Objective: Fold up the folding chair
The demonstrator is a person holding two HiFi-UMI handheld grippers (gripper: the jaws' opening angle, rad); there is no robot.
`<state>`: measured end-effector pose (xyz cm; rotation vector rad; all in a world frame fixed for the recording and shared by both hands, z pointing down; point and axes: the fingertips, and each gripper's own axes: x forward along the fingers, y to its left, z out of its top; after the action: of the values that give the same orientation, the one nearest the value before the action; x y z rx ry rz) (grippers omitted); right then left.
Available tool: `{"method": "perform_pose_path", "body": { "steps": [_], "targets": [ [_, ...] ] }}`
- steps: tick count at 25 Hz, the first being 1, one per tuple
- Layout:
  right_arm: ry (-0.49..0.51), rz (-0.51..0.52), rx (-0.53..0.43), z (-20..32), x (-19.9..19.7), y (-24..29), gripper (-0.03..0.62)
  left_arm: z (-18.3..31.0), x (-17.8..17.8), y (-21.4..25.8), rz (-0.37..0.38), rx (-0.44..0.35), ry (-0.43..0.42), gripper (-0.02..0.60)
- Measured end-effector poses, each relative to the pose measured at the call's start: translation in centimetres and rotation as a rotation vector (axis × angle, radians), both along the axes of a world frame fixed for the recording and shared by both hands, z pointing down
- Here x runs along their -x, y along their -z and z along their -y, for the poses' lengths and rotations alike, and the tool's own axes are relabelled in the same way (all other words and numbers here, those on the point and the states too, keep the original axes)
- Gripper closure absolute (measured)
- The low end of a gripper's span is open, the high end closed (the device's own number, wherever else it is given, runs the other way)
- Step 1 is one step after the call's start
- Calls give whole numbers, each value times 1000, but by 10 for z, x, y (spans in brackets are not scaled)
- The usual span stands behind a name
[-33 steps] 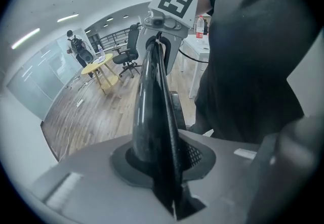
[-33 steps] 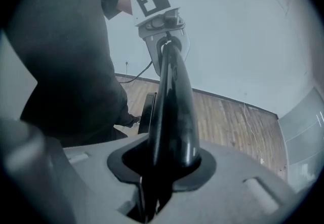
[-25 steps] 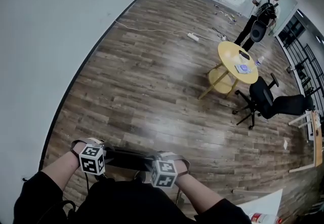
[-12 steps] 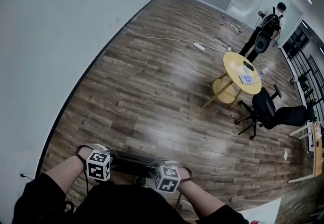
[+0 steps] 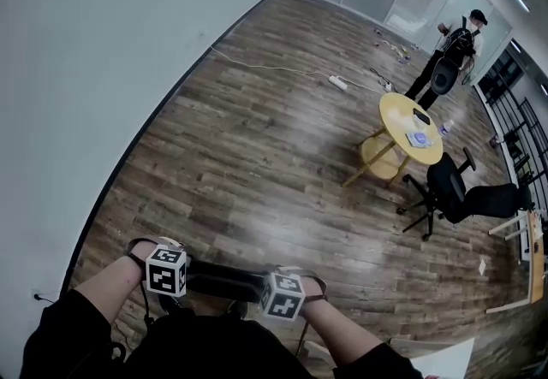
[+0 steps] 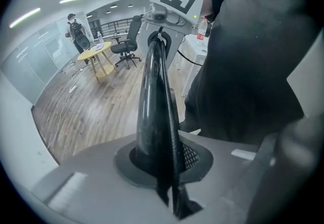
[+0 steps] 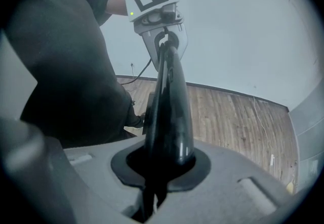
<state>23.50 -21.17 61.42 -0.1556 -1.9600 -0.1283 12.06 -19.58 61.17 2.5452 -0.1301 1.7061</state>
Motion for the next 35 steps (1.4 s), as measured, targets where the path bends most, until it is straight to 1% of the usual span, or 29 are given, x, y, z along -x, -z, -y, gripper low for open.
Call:
{"method": "perform_pose_path", "body": {
  "steps": [6,13,19,26,35],
  "targets": [
    [58,-3,24,0,20,3,549,-5,20,3,7,29,38,535],
    [184,-12,10,1,67,7,548,-21,63,6,11,26,160,532],
    [280,-21,-20,4,118,6,548,-29,111,7,25,6,265,531],
    [397,-29,-39,1,197,8,548,-43,185,7,26,-15,390,531],
    [504,-38,-23,-19,295,7,549,-79,273,8,26,9,502,531]
  ]
}}
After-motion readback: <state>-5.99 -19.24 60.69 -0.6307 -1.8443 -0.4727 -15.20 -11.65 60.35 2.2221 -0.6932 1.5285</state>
